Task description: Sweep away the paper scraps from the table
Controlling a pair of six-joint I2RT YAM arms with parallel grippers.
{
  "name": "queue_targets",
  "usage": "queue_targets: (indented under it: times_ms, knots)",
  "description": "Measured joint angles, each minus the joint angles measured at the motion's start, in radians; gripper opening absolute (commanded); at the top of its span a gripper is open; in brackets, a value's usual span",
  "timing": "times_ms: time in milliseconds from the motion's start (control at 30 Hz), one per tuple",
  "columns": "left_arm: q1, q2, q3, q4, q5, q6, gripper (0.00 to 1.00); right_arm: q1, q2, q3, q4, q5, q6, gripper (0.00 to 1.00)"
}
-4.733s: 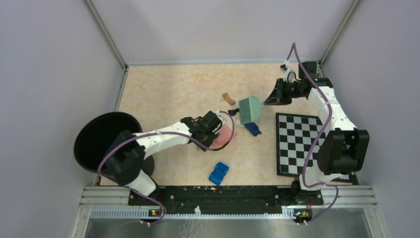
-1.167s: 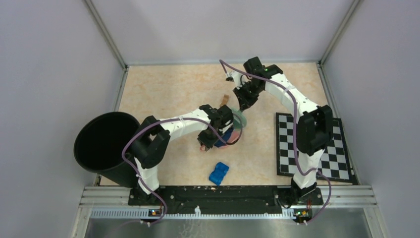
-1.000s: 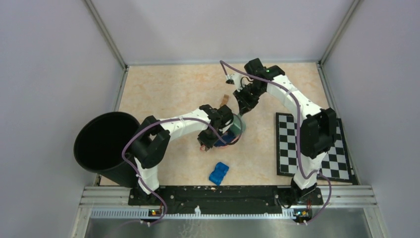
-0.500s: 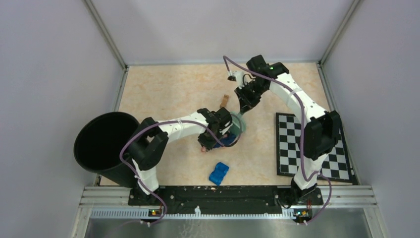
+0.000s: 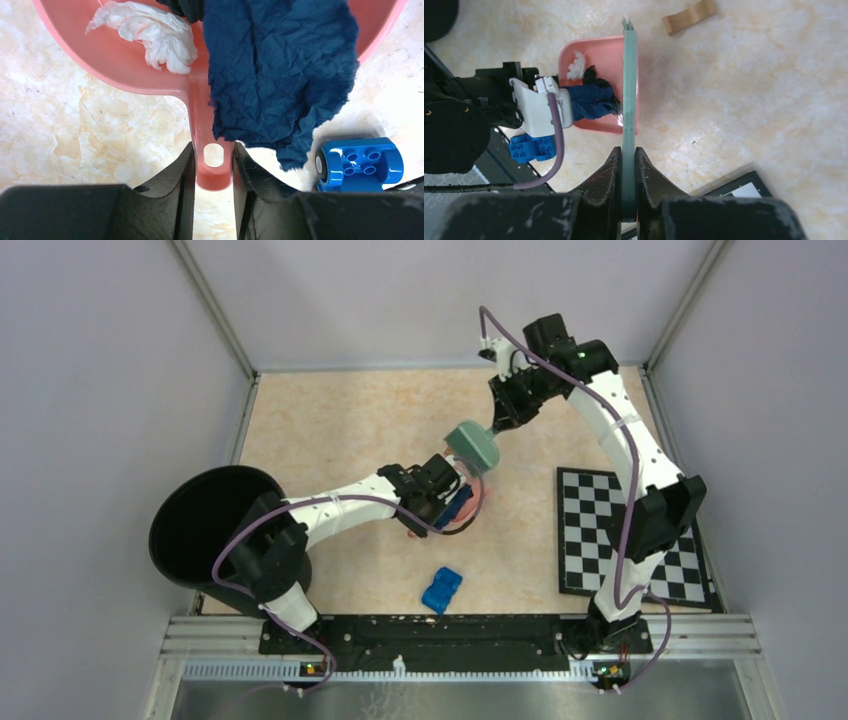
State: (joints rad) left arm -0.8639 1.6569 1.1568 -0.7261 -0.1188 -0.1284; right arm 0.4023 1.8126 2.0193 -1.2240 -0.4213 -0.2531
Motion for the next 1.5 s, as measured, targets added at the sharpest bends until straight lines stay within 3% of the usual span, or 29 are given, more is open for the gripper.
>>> queue_targets:
  times_ms: [233,400,867,1500]
  knots:
    - [-0.026,-0.002,0.032,-0.045,-0.017,-0.035,0.00,-0.142,-0.025,0.034,0.010,0.014,0.018,0.00]
    - [-0.055,-0.023,0.051,-0.065,-0.042,-0.057,0.00,-0.246,-0.036,-0.059,0.070,0.026,0.043,0.00]
    - [-0.055,-0.100,0.077,-0.157,-0.110,-0.116,0.00,-0.241,-0.100,-0.338,0.213,0.024,0.072,0.00]
    - [-0.055,-0.364,0.247,-0.481,-0.177,-0.429,0.00,-0.241,-0.106,-0.422,0.301,-0.037,0.072,0.00]
